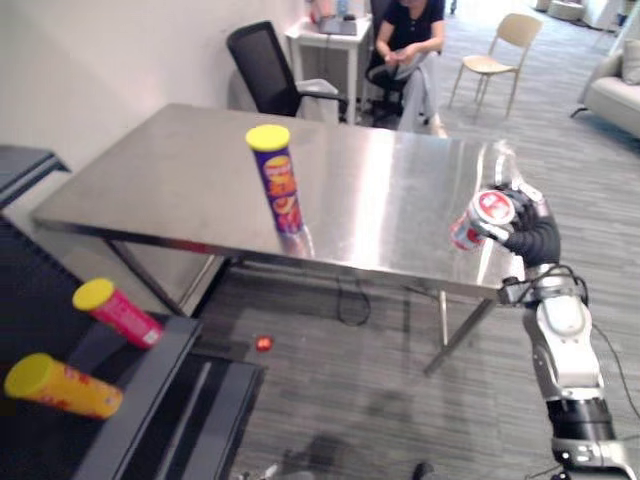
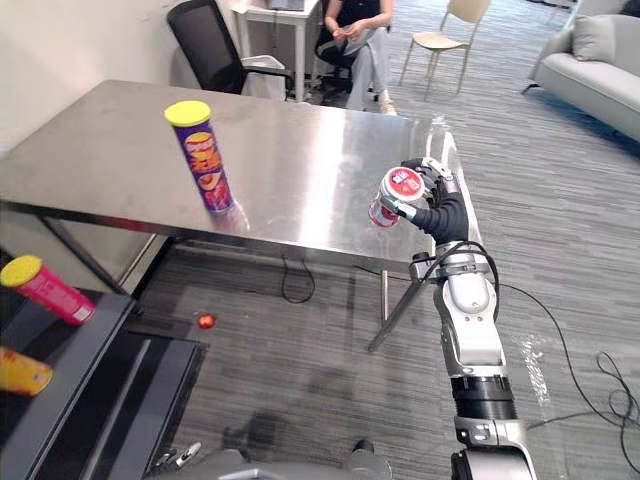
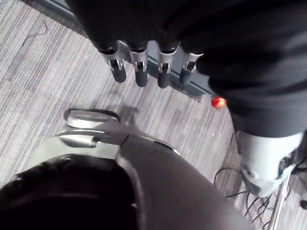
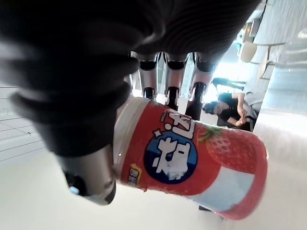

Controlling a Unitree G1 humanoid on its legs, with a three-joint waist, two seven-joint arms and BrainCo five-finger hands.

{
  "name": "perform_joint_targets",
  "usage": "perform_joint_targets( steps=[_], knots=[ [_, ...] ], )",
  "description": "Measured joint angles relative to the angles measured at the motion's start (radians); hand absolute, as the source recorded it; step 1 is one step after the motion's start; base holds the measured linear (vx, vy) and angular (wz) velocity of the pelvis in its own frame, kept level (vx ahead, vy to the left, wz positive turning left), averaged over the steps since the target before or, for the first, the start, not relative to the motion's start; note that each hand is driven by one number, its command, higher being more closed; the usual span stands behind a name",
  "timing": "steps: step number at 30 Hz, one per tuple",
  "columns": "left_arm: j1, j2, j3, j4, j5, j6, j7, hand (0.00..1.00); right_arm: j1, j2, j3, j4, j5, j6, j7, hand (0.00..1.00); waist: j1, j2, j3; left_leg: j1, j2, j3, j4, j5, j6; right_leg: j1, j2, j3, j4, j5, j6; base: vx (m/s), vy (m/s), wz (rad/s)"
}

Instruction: Put the gum and the chips on the shelf.

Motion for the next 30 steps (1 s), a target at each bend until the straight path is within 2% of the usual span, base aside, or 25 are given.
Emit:
perform_joint_targets(
  steps=[1, 4, 5, 6, 7, 8, 9, 10, 11, 12, 13, 14, 15, 16, 17, 19, 22, 26, 30],
  knots=[
    [-0.007, -0.004, 0.006, 0.0, -0.009, 0.001, 0.0, 0.0, -0.006, 0.014, 0.011, 0.0, 0.015, 0.0, 0.0, 1.0, 0.005, 0.003, 0.007, -0.02, 0.001, -0.031, 0.001, 0.012, -0.006, 0.001, 0.003, -0.029, 0.0, -0.004, -0.006, -0.14, -0.132, 0.91],
    [-0.024, -0.014, 0.025, -0.008, -0.036, 0.001, -0.001, 0.0, -0.046, 0.031, 0.032, 0.0, 0.051, 0.0, 0.001, 1.0, 0.012, 0.03, 0.027, -0.086, -0.003, -0.179, -0.097, 0.108, -0.03, 0.006, 0.018, -0.168, -0.026, -0.018, -0.017, -0.15, -0.175, 1.46],
    [-0.025, -0.025, 0.024, -0.019, -0.036, 0.001, -0.001, 0.0, -0.069, 0.024, 0.023, 0.0, 0.058, -0.002, 0.0, 1.0, 0.018, 0.047, 0.037, -0.085, 0.013, -0.214, -0.185, 0.146, -0.03, 0.005, 0.037, -0.212, -0.028, -0.031, -0.044, -0.15, -0.262, 1.62],
    [-0.032, -0.016, 0.035, -0.015, -0.037, 0.001, 0.0, 0.0, -0.083, 0.023, 0.011, -0.001, 0.06, -0.002, -0.003, 1.0, 0.032, 0.041, 0.04, -0.075, 0.049, -0.121, -0.269, 0.14, 0.014, 0.022, 0.048, -0.266, -0.066, -0.016, -0.081, -0.12, -0.214, 1.61],
    [-0.037, -0.017, 0.04, -0.009, -0.037, 0.003, 0.0, 0.0, -0.092, 0.019, 0.005, -0.002, 0.06, -0.002, -0.005, 1.0, 0.035, 0.044, 0.043, -0.089, 0.066, -0.054, -0.272, 0.131, 0.057, 0.024, 0.04, -0.302, -0.08, -0.017, -0.09, -0.13, -0.184, 1.65],
    [-0.055, -0.028, 0.042, 0.002, -0.038, 0.012, -0.001, 0.0, -0.107, 0.015, -0.023, -0.003, 0.059, -0.004, -0.012, 1.0, 0.038, 0.043, 0.054, -0.139, 0.089, 0.078, -0.213, 0.155, 0.082, 0.025, 0.014, -0.382, -0.069, -0.027, -0.104, -0.1, -0.099, 1.32],
    [-0.053, -0.033, 0.043, 0.002, -0.038, 0.017, -0.001, 0.0, -0.106, 0.016, -0.038, -0.003, 0.057, -0.004, -0.02, 1.0, 0.039, 0.042, 0.056, -0.155, 0.089, 0.134, -0.162, 0.17, 0.099, 0.027, -0.002, -0.414, -0.058, -0.031, -0.11, -0.07, -0.127, 1.73],
    [-0.04, -0.047, 0.065, 0.0, -0.039, 0.018, -0.003, 0.0, -0.101, 0.014, -0.071, -0.006, 0.054, -0.003, -0.028, 1.0, 0.028, 0.062, 0.051, -0.16, 0.099, 0.249, -0.031, 0.207, 0.151, 0.057, -0.018, -0.482, -0.045, -0.032, -0.107, 0.0, -0.09, 1.81],
    [-0.028, -0.057, 0.075, -0.003, -0.039, 0.018, -0.003, 0.0, -0.087, 0.001, -0.108, -0.035, 0.051, -0.002, -0.033, 1.0, 0.014, 0.089, 0.044, -0.142, 0.102, 0.326, -0.033, 0.241, 0.149, 0.09, -0.011, -0.551, -0.047, -0.038, -0.095, 0.01, -0.063, 1.87],
    [-0.028, -0.058, 0.075, -0.007, -0.039, 0.018, -0.003, 0.0, -0.081, -0.003, -0.13, -0.053, 0.046, -0.004, -0.036, 1.0, 0.007, 0.101, 0.04, -0.141, 0.095, 0.344, -0.061, 0.253, 0.136, 0.1, -0.012, -0.584, -0.045, -0.042, -0.088, -0.04, 0.026, 1.59],
    [-0.024, -0.058, 0.086, -0.014, -0.039, 0.015, -0.005, 0.0, -0.077, -0.007, -0.162, -0.081, 0.041, -0.005, -0.044, 1.0, 0.011, 0.106, 0.039, -0.132, 0.078, 0.353, -0.134, 0.286, 0.109, 0.106, -0.017, -0.626, -0.049, -0.047, -0.082, -0.08, 0.081, 1.13],
    [-0.019, -0.058, 0.104, -0.011, -0.038, 0.016, -0.013, 0.0, -0.063, -0.006, -0.179, -0.11, 0.033, -0.005, -0.044, 1.0, 0.017, 0.108, 0.037, -0.12, 0.058, 0.356, -0.205, 0.304, 0.116, 0.112, -0.017, -0.663, -0.052, -0.053, -0.075, -0.08, 0.093, 0.92],
    [-0.016, -0.059, 0.114, -0.007, -0.038, 0.019, -0.016, 0.0, -0.053, -0.006, -0.187, -0.121, 0.031, -0.008, -0.043, 1.0, 0.017, 0.109, 0.037, -0.113, 0.057, 0.374, -0.228, 0.295, 0.121, 0.118, -0.013, -0.683, -0.051, -0.057, -0.067, -0.05, 0.104, 0.84],
    [-0.011, -0.057, 0.129, 0.0, -0.037, 0.023, -0.022, 0.0, -0.027, 0.001, -0.196, -0.128, 0.029, -0.013, -0.043, 1.0, 0.015, 0.102, 0.039, -0.1, 0.058, 0.408, -0.252, 0.272, 0.124, 0.14, -0.011, -0.719, -0.051, -0.051, -0.049, -0.02, 0.095, 0.83],
    [-0.003, -0.059, 0.143, 0.0, -0.037, 0.025, -0.027, 0.0, -0.003, 0.018, -0.207, -0.128, 0.027, -0.012, -0.043, 1.0, 0.016, 0.091, 0.038, -0.095, 0.051, 0.412, -0.257, 0.282, 0.123, 0.16, -0.014, -0.742, -0.054, -0.041, -0.044, -0.01, 0.102, 0.73],
    [0.01, -0.059, 0.152, 0.0, -0.036, 0.026, -0.034, 0.0, 0.012, 0.059, -0.208, -0.128, 0.027, -0.013, -0.041, 1.0, 0.019, 0.073, 0.025, -0.089, 0.019, 0.393, -0.289, 0.298, 0.12, 0.171, -0.023, -0.763, -0.057, -0.029, -0.027, 0.0, 0.084, 0.49],
    [0.007, -0.059, 0.154, -0.003, -0.035, 0.026, -0.032, 0.0, 0.033, 0.074, -0.206, -0.128, 0.026, -0.013, -0.041, 1.0, 0.02, 0.069, 0.021, -0.077, -0.019, 0.37, -0.345, 0.319, 0.124, 0.175, -0.033, -0.764, -0.064, -0.021, -0.014, -0.01, 0.085, 0.34],
    [0.0, -0.059, 0.154, -0.002, -0.016, 0.033, -0.029, 0.0, 0.05, 0.101, -0.204, -0.12, 0.015, -0.012, -0.045, 1.0, 0.018, 0.066, 0.02, -0.056, -0.048, 0.375, -0.364, 0.328, 0.135, 0.175, -0.079, -0.756, -0.017, -0.02, -0.015, 0.0, 0.045, 0.05],
    [-0.014, -0.058, 0.148, -0.009, 0.004, 0.033, -0.029, 0.0, 0.055, 0.101, -0.188, -0.105, -0.014, -0.005, -0.049, 1.0, 0.017, 0.059, 0.022, -0.047, -0.059, 0.38, -0.379, 0.33, 0.138, 0.17, -0.097, -0.746, 0.006, -0.025, -0.017, 0.0, 0.0, -0.03]
  ],
)
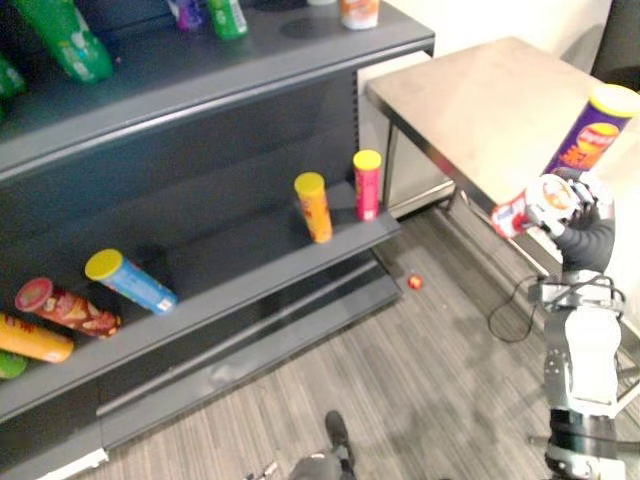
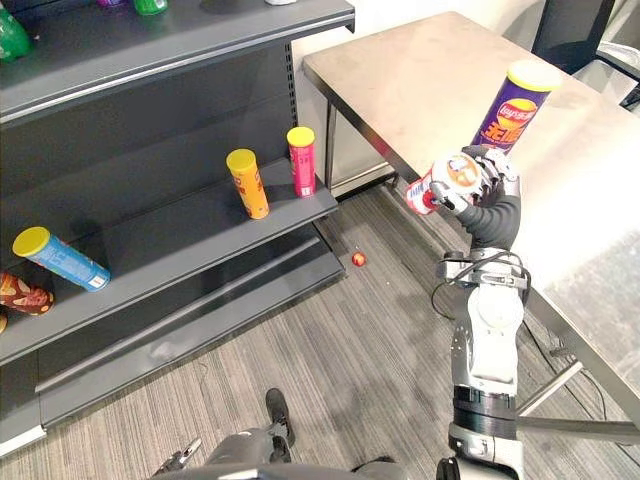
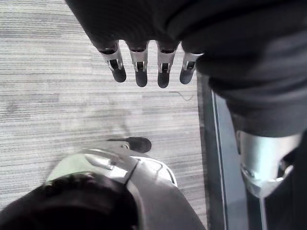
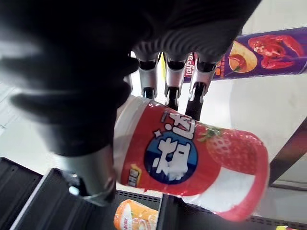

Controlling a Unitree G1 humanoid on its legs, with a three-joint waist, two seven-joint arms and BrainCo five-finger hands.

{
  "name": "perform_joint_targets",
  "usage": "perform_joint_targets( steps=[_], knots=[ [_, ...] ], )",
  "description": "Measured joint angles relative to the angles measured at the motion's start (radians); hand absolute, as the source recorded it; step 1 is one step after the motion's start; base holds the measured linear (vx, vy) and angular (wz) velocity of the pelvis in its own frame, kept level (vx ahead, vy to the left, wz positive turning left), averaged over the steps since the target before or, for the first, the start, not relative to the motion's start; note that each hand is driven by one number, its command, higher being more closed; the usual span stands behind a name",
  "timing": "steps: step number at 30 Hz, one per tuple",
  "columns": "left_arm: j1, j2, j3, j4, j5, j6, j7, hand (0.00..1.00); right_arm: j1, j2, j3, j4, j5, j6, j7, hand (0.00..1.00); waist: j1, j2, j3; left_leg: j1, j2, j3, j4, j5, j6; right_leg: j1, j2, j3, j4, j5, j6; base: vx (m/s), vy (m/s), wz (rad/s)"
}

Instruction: Put the gum and the chips on the shelf.

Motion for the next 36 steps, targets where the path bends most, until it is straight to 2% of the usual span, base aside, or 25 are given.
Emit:
perform_joint_targets(
  steps=[5, 12, 16, 18, 19, 20, 21, 22, 23, 24, 25, 27, 30, 32, 33, 34, 36],
  knots=[
    [0.002, 0.003, 0.0, -0.002, 0.006, 0.0, 0.0, 0.0, 0.009, 0.001, 0.051, -0.001, -0.002, 0.005, 0.005, 1.0, 0.009, -0.025, -0.001, 0.007, 0.005, 0.026, -0.008, -0.013, -0.008, -0.016, 0.004, 0.039, -0.006, -0.001, -0.002, -0.02, -0.017, -0.14],
    [0.002, 0.008, 0.002, -0.006, 0.006, 0.001, -0.001, 0.0, 0.013, 0.007, 0.053, 0.0, -0.015, 0.006, 0.006, 1.0, 0.014, -0.038, 0.001, 0.002, 0.008, 0.025, -0.007, -0.011, -0.009, -0.016, 0.02, 0.043, -0.028, 0.003, 0.002, 0.0, -0.011, -0.03],
    [0.002, 0.015, 0.002, -0.021, -0.003, 0.0, 0.0, 0.0, 0.007, 0.007, 0.108, 0.01, -0.022, 0.006, 0.008, 1.0, 0.037, -0.06, -0.001, -0.011, 0.008, 0.018, -0.002, -0.011, -0.008, -0.015, 0.03, 0.037, -0.041, 0.01, 0.002, 0.03, -0.023, 0.07],
    [0.002, 0.018, 0.0, -0.033, -0.005, 0.0, -0.001, 0.0, 0.0, 0.007, 0.143, 0.026, -0.033, 0.007, 0.008, 1.0, 0.041, -0.07, 0.0, -0.017, 0.004, -0.002, 0.015, -0.018, -0.004, -0.008, 0.022, 0.037, -0.029, 0.015, -0.003, 0.08, -0.006, 0.29],
    [0.002, 0.018, 0.0, -0.035, -0.007, -0.001, 0.0, 0.0, -0.005, 0.007, 0.157, 0.037, -0.042, 0.009, 0.01, 1.0, 0.042, -0.071, 0.001, -0.028, 0.003, -0.015, 0.037, -0.032, -0.003, -0.006, 0.008, 0.038, 0.0, 0.017, -0.005, 0.08, 0.032, 0.46],
    [0.003, 0.018, -0.005, -0.033, -0.027, -0.001, 0.0, 0.0, -0.008, 0.007, 0.174, 0.05, -0.042, 0.013, 0.012, 1.0, 0.043, -0.07, 0.0, -0.029, -0.001, -0.039, 0.065, -0.06, 0.004, 0.0, -0.027, 0.04, 0.066, 0.022, -0.012, 0.12, 0.075, 0.67],
    [0.008, 0.019, -0.011, -0.033, -0.032, -0.001, 0.003, 0.0, -0.008, 0.006, 0.188, 0.061, -0.043, 0.015, 0.016, 1.0, 0.043, -0.069, 0.0, -0.023, -0.01, -0.068, 0.082, -0.078, 0.012, 0.001, -0.077, 0.054, 0.17, 0.036, -0.033, 0.13, 0.101, 0.69],
    [0.011, 0.019, -0.017, -0.034, -0.032, -0.001, 0.004, 0.0, -0.008, 0.005, 0.194, 0.065, -0.043, 0.015, 0.02, 1.0, 0.043, -0.066, -0.001, -0.013, -0.015, -0.09, 0.088, -0.089, 0.017, -0.009, -0.104, 0.085, 0.24, 0.059, -0.073, 0.16, 0.153, 0.64],
    [0.018, 0.023, -0.042, -0.036, -0.037, -0.002, 0.009, 0.0, -0.008, 0.004, 0.205, 0.068, -0.044, 0.015, 0.025, 1.0, 0.04, -0.06, -0.002, -0.002, -0.016, -0.119, 0.094, -0.099, 0.02, -0.057, -0.133, 0.203, 0.349, 0.11, -0.169, 0.18, 0.174, 0.73],
    [0.018, 0.039, -0.077, -0.037, -0.04, -0.002, 0.015, 0.0, -0.007, 0.006, 0.217, 0.07, -0.05, 0.013, 0.032, 1.0, 0.034, -0.044, 0.006, 0.006, -0.011, -0.17, 0.103, -0.107, 0.019, -0.149, -0.11, 0.428, 0.445, 0.108, -0.185, 0.23, 0.15, 1.03],
    [0.01, 0.052, -0.103, -0.038, -0.04, -0.002, 0.018, 0.0, -0.004, 0.006, 0.227, 0.07, -0.062, 0.013, 0.041, 1.0, 0.025, -0.046, 0.005, 0.013, -0.012, -0.222, 0.095, -0.113, 0.03, -0.212, -0.022, 0.609, 0.469, 0.007, -0.101, 0.19, 0.085, 1.21],
    [0.001, 0.063, -0.107, -0.035, -0.039, -0.005, 0.019, 0.0, 0.018, 0.006, 0.235, 0.068, -0.063, 0.013, 0.051, 1.0, 0.016, -0.051, 0.007, 0.049, -0.051, -0.303, 0.09, -0.12, 0.038, -0.249, 0.061, 0.74, 0.421, -0.084, -0.075, 0.19, 0.044, 1.31],
    [0.0, 0.052, -0.107, -0.029, -0.041, -0.015, 0.019, 0.0, 0.055, 0.008, 0.252, 0.042, -0.06, 0.012, 0.054, 1.0, 0.005, -0.059, 0.011, 0.078, -0.118, -0.386, 0.098, -0.146, 0.042, -0.279, 0.088, 0.809, 0.263, -0.099, -0.045, 0.18, 0.0, 1.21],
    [0.0, 0.054, -0.112, -0.025, -0.042, -0.016, 0.015, 0.0, 0.059, 0.009, 0.252, 0.034, -0.06, 0.012, 0.064, 1.0, 0.005, -0.051, 0.018, 0.076, -0.126, -0.427, 0.12, -0.157, 0.031, -0.315, 0.127, 0.893, 0.175, -0.085, -0.024, 0.2, -0.029, 0.92],
    [0.0, 0.055, -0.115, -0.009, -0.043, -0.017, 0.012, 0.0, 0.064, 0.009, 0.252, 0.031, -0.06, 0.012, 0.068, 1.0, 0.005, -0.048, 0.021, 0.076, -0.131, -0.458, 0.135, -0.171, 0.022, -0.327, 0.15, 0.96, 0.129, -0.07, 0.0, 0.22, -0.077, 0.75],
    [0.002, 0.057, -0.115, 0.003, -0.044, -0.016, 0.01, 0.0, 0.074, 0.009, 0.252, 0.025, -0.06, 0.012, 0.069, 1.0, 0.004, -0.053, 0.018, 0.081, -0.138, -0.482, 0.145, -0.175, 0.017, -0.322, 0.154, 0.983, 0.097, -0.055, 0.022, 0.29, -0.136, 0.94],
    [0.003, 0.063, -0.115, 0.009, -0.067, -0.015, 0.009, 0.0, 0.084, 0.012, 0.251, 0.009, -0.059, 0.012, 0.071, 1.0, 0.005, -0.065, 0.017, 0.084, -0.148, -0.524, 0.168, -0.189, -0.004, -0.285, 0.155, 0.96, 0.021, -0.032, 0.025, 0.25, -0.162, 0.77]
  ],
)
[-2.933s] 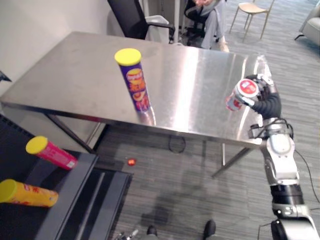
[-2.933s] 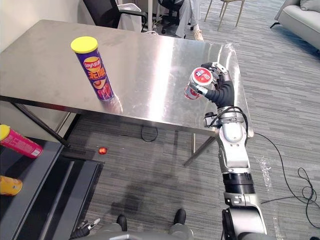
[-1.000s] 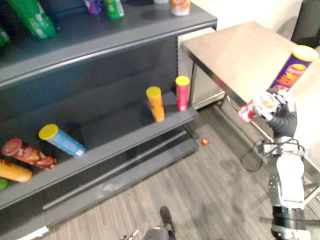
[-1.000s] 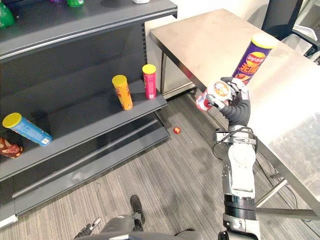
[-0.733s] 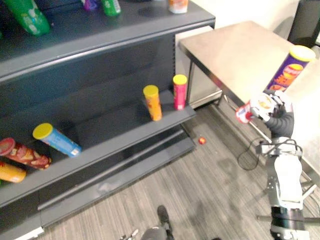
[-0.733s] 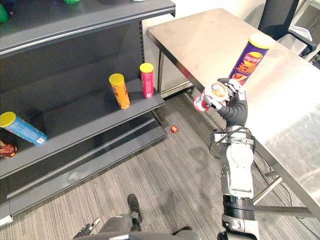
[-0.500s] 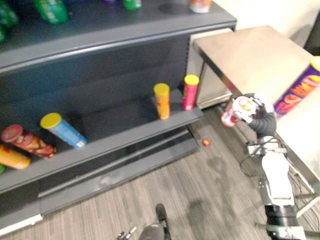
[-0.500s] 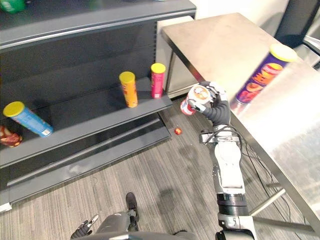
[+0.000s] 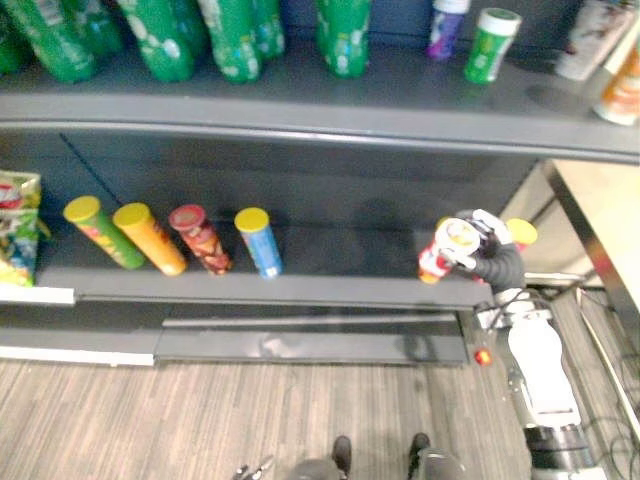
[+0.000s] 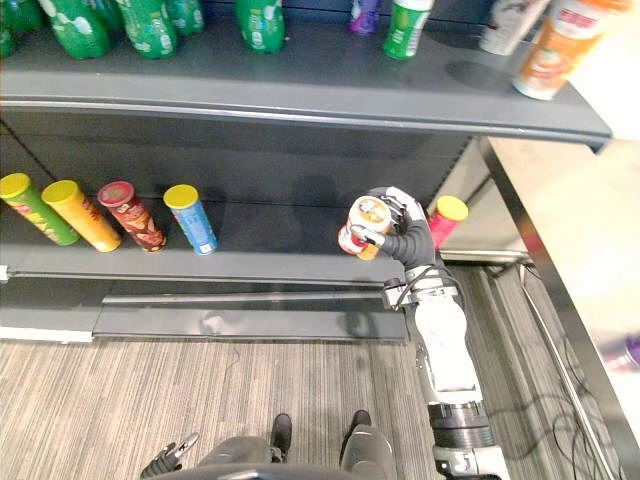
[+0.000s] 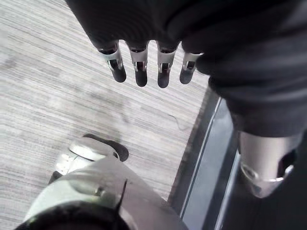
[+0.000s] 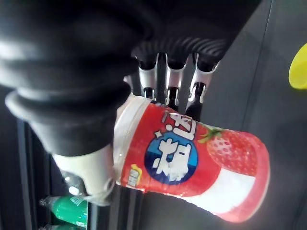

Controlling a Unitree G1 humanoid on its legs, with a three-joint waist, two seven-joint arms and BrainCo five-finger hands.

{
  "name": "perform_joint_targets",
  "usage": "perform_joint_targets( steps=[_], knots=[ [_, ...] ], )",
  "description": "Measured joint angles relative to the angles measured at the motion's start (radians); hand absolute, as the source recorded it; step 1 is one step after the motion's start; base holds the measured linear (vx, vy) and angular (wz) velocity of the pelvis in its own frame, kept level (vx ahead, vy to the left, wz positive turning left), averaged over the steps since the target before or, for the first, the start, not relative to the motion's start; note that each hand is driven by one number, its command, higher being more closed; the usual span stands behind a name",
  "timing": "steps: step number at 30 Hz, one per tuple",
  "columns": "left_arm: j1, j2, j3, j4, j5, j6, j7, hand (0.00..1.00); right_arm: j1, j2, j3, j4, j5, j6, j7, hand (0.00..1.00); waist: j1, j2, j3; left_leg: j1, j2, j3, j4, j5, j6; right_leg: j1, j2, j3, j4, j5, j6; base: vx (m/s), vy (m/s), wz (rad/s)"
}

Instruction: Put the gum and the chips on the shelf.

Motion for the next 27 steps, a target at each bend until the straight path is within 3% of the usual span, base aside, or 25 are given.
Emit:
perform_joint_targets(
  steps=[1, 4, 8, 12, 16, 27],
  knots=[
    [0.0, 0.0, 0.002, -0.001, -0.009, 0.0, 0.0, 0.0, -0.001, 0.015, -0.001, -0.009, 0.001, 0.0, 0.001, 1.0, 0.002, -0.01, -0.005, -0.006, -0.004, -0.006, 0.021, -0.013, -0.02, 0.033, 0.003, -0.013, -0.045, 0.058, -0.018, 0.21, -0.179, 0.64],
    [-0.002, -0.019, 0.032, -0.011, -0.023, -0.004, -0.006, 0.0, -0.013, 0.046, -0.005, -0.011, 0.018, -0.001, 0.002, 1.0, 0.001, 0.001, -0.007, -0.047, 0.038, -0.002, 0.089, -0.048, -0.065, 0.09, 0.042, -0.077, -0.116, 0.062, -0.027, 0.16, -0.193, 0.52],
    [-0.002, -0.025, 0.044, -0.009, -0.035, 0.003, -0.014, 0.0, -0.01, 0.055, -0.036, -0.01, 0.041, -0.001, 0.001, 1.0, -0.005, 0.008, -0.007, -0.049, 0.109, -0.001, 0.054, -0.063, -0.076, 0.133, 0.102, -0.16, -0.159, 0.055, -0.064, 0.1, -0.224, 0.41],
    [-0.003, -0.035, 0.059, -0.01, -0.004, 0.003, -0.012, 0.0, -0.008, 0.055, -0.051, -0.009, 0.041, -0.002, -0.001, 1.0, -0.017, 0.02, -0.016, -0.019, 0.13, 0.062, -0.021, -0.036, -0.092, 0.153, 0.098, -0.18, -0.185, 0.055, -0.066, 0.03, -0.05, 0.21],
    [-0.003, -0.034, 0.059, -0.015, 0.015, 0.003, -0.007, 0.0, 0.01, 0.057, -0.044, -0.008, 0.04, -0.002, -0.001, 1.0, -0.024, 0.022, -0.017, 0.031, 0.116, 0.083, -0.081, 0.008, -0.086, 0.17, 0.084, -0.177, -0.193, 0.057, -0.061, 0.03, 0.052, 0.0],
    [-0.004, -0.034, 0.056, -0.01, 0.08, 0.003, 0.008, 0.0, 0.064, 0.068, -0.015, -0.008, 0.039, -0.001, 0.004, 1.0, -0.032, 0.031, -0.045, 0.104, 0.117, 0.195, -0.165, 0.026, -0.089, 0.168, 0.093, -0.083, -0.216, 0.069, -0.042, 0.01, 0.016, -0.27]
  ],
)
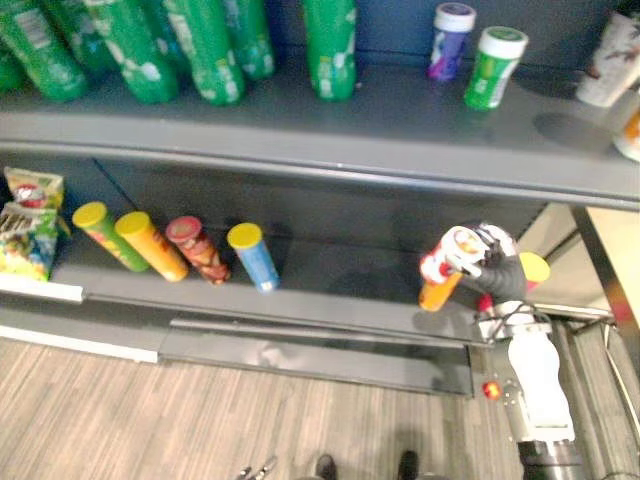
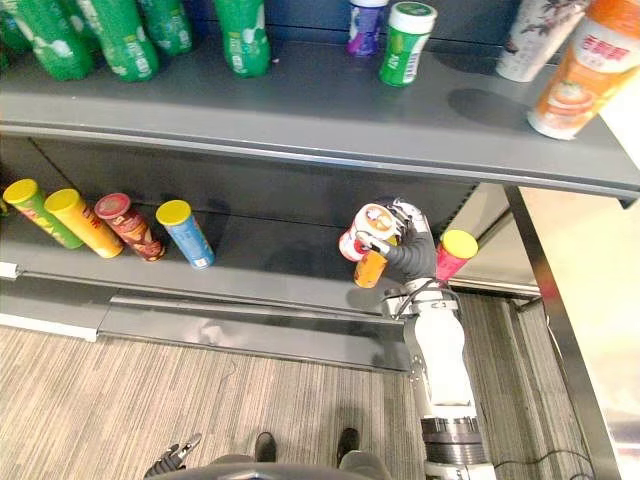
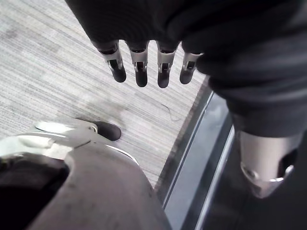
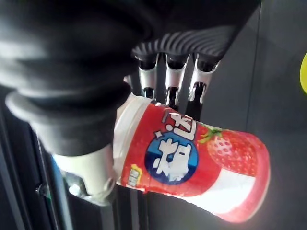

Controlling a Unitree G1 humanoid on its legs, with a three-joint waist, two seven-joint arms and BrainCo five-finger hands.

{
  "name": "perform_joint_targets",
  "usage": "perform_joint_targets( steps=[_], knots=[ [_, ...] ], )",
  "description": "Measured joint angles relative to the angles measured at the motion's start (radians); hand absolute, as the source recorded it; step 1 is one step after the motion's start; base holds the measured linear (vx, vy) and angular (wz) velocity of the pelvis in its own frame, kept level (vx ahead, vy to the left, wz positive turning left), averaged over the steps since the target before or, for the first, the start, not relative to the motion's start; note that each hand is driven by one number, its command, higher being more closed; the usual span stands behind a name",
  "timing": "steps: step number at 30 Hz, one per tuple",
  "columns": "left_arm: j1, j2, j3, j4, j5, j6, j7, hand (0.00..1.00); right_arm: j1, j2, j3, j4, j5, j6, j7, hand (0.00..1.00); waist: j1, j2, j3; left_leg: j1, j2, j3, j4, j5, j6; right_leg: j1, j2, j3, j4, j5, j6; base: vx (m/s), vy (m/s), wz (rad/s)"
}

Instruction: Put the gum and the chips on the shelf.

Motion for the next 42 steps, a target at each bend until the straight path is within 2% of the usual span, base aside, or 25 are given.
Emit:
perform_joint_targets(
  steps=[8, 20, 23, 34, 42],
  knots=[
    [-0.008, 0.003, -0.01, 0.01, 0.033, 0.0, 0.0, 0.0, 0.012, -0.017, 0.098, -0.001, 0.003, 0.004, 0.087, 1.0, 0.0, -0.007, -0.008, 0.011, 0.001, 0.015, -0.002, 0.0, -0.001, -0.001, 0.002, 0.015, 0.002, 0.001, 0.001, 0.01, 0.0, -0.05],
    [-0.025, 0.022, -0.02, 0.054, 0.037, 0.0, 0.001, 0.0, 0.012, -0.071, 0.281, -0.104, 0.178, 0.022, 0.193, 1.0, -0.002, -0.025, -0.024, 0.027, 0.004, 0.057, 0.0, -0.009, -0.012, -0.003, 0.006, 0.049, 0.005, 0.004, 0.002, -0.01, -0.002, -0.08],
    [-0.028, 0.024, -0.022, 0.071, 0.043, 0.0, 0.005, 0.0, -0.006, -0.102, 0.336, -0.12, 0.208, 0.042, 0.204, 1.0, 0.0, -0.029, -0.038, 0.027, 0.005, 0.057, 0.0, -0.008, -0.01, -0.002, 0.009, 0.05, 0.0, 0.006, -0.001, 0.0, 0.0, 0.0],
    [-0.034, 0.03, -0.03, 0.087, 0.043, 0.003, 0.016, 0.0, -0.223, -0.141, 0.403, -0.133, 0.289, 0.043, 0.19, 1.0, 0.003, -0.035, -0.055, 0.028, 0.016, 0.056, 0.003, -0.005, -0.007, 0.011, 0.022, 0.05, -0.02, 0.021, -0.014, 0.0, 0.0, 0.0],
    [-0.035, 0.034, -0.035, 0.087, 0.042, 0.016, 0.017, 0.0, -0.384, -0.255, 0.398, -0.128, 0.317, 0.045, 0.159, 1.0, 0.003, -0.038, -0.06, 0.029, 0.025, 0.059, 0.002, -0.003, -0.008, 0.014, 0.034, 0.053, -0.029, 0.027, -0.02, 0.0, -0.002, 0.0]
  ],
)
